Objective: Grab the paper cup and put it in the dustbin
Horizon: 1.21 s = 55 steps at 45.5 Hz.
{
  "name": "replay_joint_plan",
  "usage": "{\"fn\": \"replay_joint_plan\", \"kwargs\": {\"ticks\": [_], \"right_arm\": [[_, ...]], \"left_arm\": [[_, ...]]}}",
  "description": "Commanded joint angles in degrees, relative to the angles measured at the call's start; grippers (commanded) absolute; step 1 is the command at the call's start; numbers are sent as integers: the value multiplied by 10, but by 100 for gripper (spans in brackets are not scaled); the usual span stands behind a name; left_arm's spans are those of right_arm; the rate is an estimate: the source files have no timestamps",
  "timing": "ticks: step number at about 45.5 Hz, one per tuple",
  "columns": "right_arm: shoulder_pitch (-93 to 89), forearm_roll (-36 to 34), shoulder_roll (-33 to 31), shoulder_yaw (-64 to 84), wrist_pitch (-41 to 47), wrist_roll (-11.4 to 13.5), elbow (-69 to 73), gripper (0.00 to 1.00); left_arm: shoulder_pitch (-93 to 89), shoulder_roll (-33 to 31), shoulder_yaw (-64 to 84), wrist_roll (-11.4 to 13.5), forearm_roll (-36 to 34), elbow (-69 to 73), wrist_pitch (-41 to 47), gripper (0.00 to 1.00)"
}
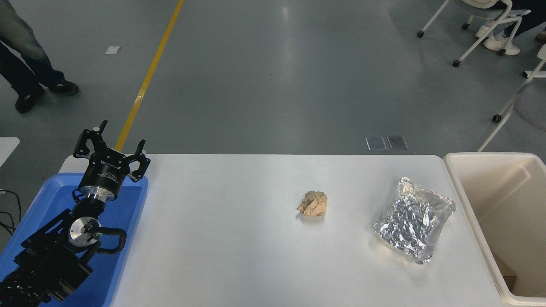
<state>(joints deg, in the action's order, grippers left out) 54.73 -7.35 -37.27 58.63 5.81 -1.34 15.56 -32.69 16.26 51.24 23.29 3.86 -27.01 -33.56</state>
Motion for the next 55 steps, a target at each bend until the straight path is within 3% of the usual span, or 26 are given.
{"fn": "replay_joint_plan", "kwargs": {"ticks": [1, 8, 34, 41, 43, 55], "right_arm": [[-80, -11, 27, -72, -29, 59, -26, 0], [-106, -12, 44, -99, -33, 75, -26, 0], [-139, -13, 81, -126, -35, 75, -26, 0], [-132, -13, 79, -126, -40, 74, -26, 72], [-130, -13, 77, -126, -45, 74, -26, 99], [-57, -13, 66, -121, -39, 74, -12, 100]], "left_arm": [[0, 0, 0, 0, 0, -1, 0, 99], [0, 0, 0, 0, 0, -1, 0, 99], [0, 0, 0, 0, 0, -1, 0, 99], [0, 0, 0, 0, 0, 0, 0, 99], [0, 0, 0, 0, 0, 0, 0, 99], [0, 0, 0, 0, 0, 0, 0, 99]]}}
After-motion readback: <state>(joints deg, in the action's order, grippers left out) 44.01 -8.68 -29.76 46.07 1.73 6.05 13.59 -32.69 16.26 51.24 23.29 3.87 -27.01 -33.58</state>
